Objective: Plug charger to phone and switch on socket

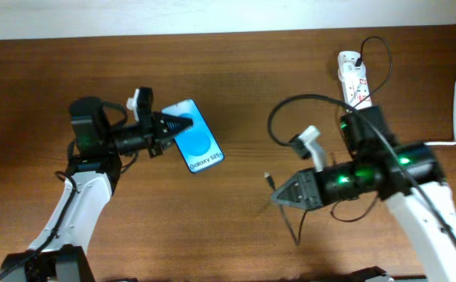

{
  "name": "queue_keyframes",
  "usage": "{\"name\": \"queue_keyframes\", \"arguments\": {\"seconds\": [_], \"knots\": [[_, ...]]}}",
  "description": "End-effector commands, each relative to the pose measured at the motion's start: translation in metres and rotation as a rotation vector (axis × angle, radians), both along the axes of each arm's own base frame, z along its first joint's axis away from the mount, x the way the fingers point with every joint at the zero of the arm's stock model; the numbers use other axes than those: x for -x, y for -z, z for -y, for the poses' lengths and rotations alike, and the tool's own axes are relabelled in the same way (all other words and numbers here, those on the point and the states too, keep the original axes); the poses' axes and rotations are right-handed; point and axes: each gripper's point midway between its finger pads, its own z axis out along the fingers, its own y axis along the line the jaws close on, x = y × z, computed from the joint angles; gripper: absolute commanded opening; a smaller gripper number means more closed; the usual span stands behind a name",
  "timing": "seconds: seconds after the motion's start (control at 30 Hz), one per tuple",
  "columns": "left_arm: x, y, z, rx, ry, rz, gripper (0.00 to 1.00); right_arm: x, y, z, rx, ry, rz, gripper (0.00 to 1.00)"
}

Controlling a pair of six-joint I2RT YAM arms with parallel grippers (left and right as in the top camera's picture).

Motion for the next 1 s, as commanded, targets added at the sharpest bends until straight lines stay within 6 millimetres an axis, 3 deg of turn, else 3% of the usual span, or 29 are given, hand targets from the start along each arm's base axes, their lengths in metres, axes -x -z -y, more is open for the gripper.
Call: {"name": "queue_keyframes", "arguments": {"seconds": [0.0,0.2,0.33,0.53,0.97], "knots": [[-0.005,-0.016,-0.005,0.009,-0.010,0.060,0.00,0.021,0.003,-0.021,-0.153,-0.089,-0.072,0.04],[-0.002,-0.019,-0.003,0.016,0.016,0.080,0.00,0.025,0.004,-0.042,-0.184,-0.191,0.034,0.04],[0.009,-0.030,0.000,0.030,0.095,0.161,0.00,0.023,0.005,-0.058,-0.198,-0.227,0.039,0.04],[0.015,-0.032,0.001,0.039,0.130,0.166,0.00,0.022,0.011,-0.086,-0.216,-0.283,0.029,0.05],[0.012,-0.031,0.000,0.034,0.111,0.166,0.00,-0.006,0.015,-0.102,-0.199,-0.202,0.036,0.05]]}}
